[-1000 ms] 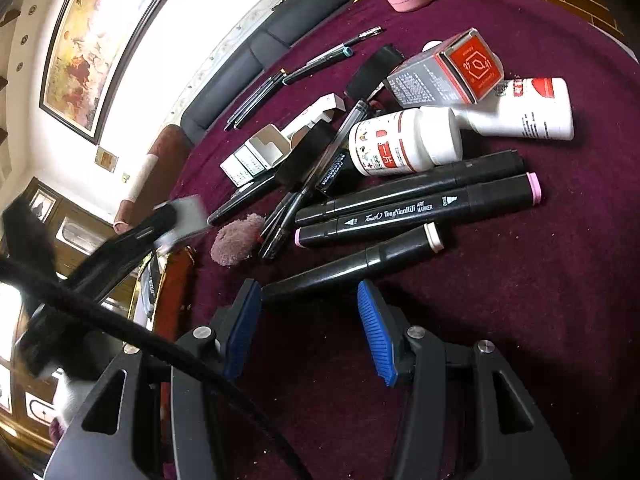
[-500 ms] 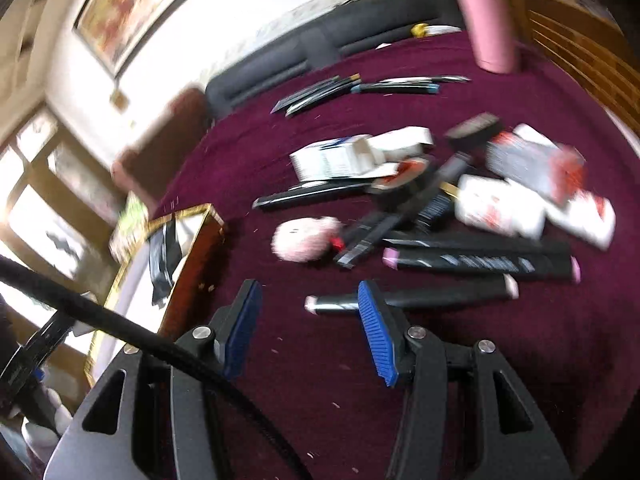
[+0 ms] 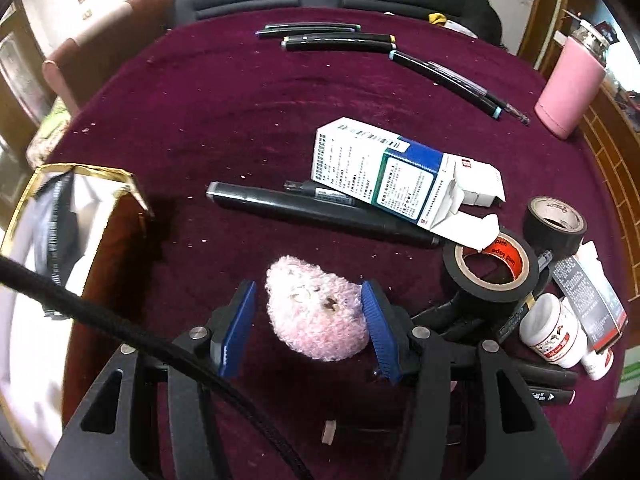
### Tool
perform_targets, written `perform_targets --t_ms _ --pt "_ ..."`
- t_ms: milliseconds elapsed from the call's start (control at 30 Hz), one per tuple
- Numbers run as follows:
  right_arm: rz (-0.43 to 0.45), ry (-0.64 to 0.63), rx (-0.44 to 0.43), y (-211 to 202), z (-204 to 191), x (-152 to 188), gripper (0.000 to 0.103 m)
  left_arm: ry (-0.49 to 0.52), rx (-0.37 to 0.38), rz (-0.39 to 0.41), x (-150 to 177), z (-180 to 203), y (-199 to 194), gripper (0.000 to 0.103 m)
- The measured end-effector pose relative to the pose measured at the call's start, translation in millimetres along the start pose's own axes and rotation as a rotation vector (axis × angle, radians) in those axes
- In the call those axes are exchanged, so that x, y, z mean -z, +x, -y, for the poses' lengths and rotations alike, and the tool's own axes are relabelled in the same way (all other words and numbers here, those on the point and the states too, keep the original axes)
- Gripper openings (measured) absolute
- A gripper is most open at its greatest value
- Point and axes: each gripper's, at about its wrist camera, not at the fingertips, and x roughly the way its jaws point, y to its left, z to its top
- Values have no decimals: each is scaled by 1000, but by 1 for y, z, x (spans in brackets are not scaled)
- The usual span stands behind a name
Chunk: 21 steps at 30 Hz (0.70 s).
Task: Organize objects
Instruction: 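Grasp the pink fluffy ball with the right gripper, then release the white box into the tray with the left gripper while the right drops the ball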
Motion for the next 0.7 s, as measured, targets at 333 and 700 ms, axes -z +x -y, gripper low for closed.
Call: perform_targets --t_ms 333,700 --pt "29 84 -62 -28 13 2 28 -45 11 -3 6 -17 -3 41" --pt "35 85 -432 -64 -44 -16 29 40 -9 2 -45 -3 4 41"
